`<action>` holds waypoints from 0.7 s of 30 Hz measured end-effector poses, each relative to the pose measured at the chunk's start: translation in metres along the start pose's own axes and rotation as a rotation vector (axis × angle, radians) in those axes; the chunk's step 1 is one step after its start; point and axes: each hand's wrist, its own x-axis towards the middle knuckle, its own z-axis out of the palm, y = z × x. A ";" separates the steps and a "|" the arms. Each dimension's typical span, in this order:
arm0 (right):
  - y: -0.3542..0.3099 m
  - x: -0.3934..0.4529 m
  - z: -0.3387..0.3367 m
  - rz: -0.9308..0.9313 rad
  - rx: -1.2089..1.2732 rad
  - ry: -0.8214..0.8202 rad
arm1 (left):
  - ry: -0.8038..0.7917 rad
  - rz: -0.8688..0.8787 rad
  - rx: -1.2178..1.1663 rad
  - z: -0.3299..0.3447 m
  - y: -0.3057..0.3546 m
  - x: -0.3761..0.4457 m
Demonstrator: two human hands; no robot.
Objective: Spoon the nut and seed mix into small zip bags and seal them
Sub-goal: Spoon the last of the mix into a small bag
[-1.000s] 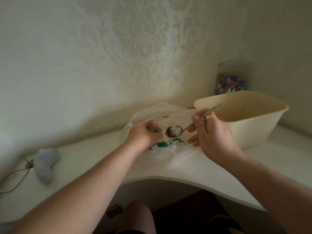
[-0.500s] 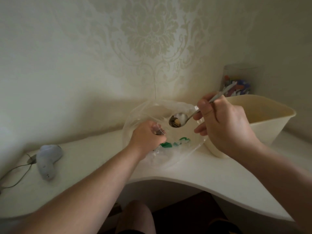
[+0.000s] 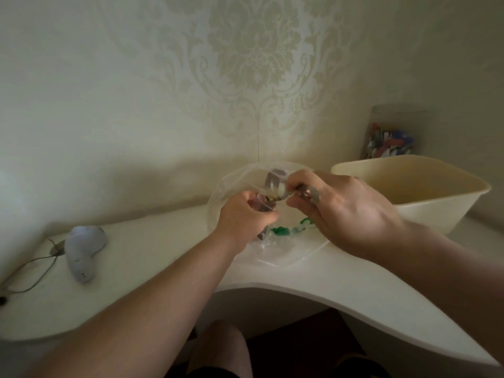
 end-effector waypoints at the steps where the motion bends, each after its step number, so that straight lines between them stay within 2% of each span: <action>1: 0.000 -0.002 0.003 -0.010 -0.006 -0.008 | 0.003 -0.009 -0.019 0.000 -0.001 0.000; 7: -0.004 -0.013 0.010 -0.034 0.004 0.091 | 0.009 -0.058 -0.058 0.000 -0.002 0.004; 11: 0.007 -0.023 0.025 0.101 0.057 0.132 | 0.060 -0.106 -0.090 -0.012 0.010 0.012; 13: 0.014 -0.032 0.039 0.154 0.095 0.125 | 0.019 -0.154 -0.192 -0.026 0.026 0.015; 16: 0.021 -0.045 0.063 0.158 0.096 0.030 | -0.151 -0.224 -0.369 -0.048 0.051 0.013; 21: 0.035 -0.055 0.098 0.165 0.028 -0.261 | -0.330 -0.169 -0.388 -0.066 0.064 0.011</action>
